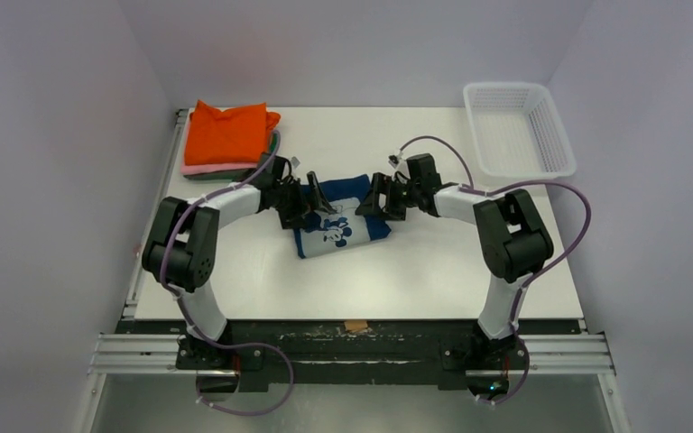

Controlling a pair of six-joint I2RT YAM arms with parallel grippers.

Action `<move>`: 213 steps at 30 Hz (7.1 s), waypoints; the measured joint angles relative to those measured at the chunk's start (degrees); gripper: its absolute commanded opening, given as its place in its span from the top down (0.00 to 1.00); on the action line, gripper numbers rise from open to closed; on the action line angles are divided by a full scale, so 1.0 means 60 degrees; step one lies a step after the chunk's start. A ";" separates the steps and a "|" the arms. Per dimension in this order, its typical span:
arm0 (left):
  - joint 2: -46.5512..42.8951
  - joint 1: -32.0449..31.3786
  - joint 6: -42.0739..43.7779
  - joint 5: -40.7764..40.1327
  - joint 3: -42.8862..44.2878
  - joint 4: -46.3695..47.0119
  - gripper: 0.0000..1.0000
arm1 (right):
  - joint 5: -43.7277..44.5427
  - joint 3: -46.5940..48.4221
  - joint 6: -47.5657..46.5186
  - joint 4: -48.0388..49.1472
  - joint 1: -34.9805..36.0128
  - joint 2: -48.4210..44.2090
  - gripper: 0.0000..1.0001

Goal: Fold and stack the t-shirts
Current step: Smooth out wrinkles on the folded tshirt, then put the neatly folded tshirt into the corner of the board with the left arm, then smooth out wrinkles on the folded tshirt, then reset both arms

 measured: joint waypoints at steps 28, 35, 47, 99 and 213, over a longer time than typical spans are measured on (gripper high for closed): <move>-0.0561 -0.0175 -0.0284 -0.3657 0.0204 -0.2382 0.14 | 0.5493 -0.2211 0.0142 -0.1719 0.0040 -0.6849 0.11; 0.0936 -0.1198 -0.0342 -0.4029 0.1996 -0.2834 0.71 | 0.6772 -0.2328 0.0091 -0.1942 0.0040 -0.8094 0.10; 0.2841 -0.1978 0.0976 -0.6681 0.5519 -0.5435 1.00 | 0.7399 -0.2608 -0.0171 -0.2065 0.0040 -0.8411 0.12; 0.3136 0.1264 0.8910 -0.7901 1.2615 -0.6007 1.00 | 0.8706 -0.2776 -0.0831 -0.1566 0.0040 -0.7468 0.12; -0.7737 -0.1293 0.1661 -0.4962 -0.3155 -0.0707 0.00 | 0.9118 -0.3719 -0.0328 -0.2495 0.0040 -0.9267 0.13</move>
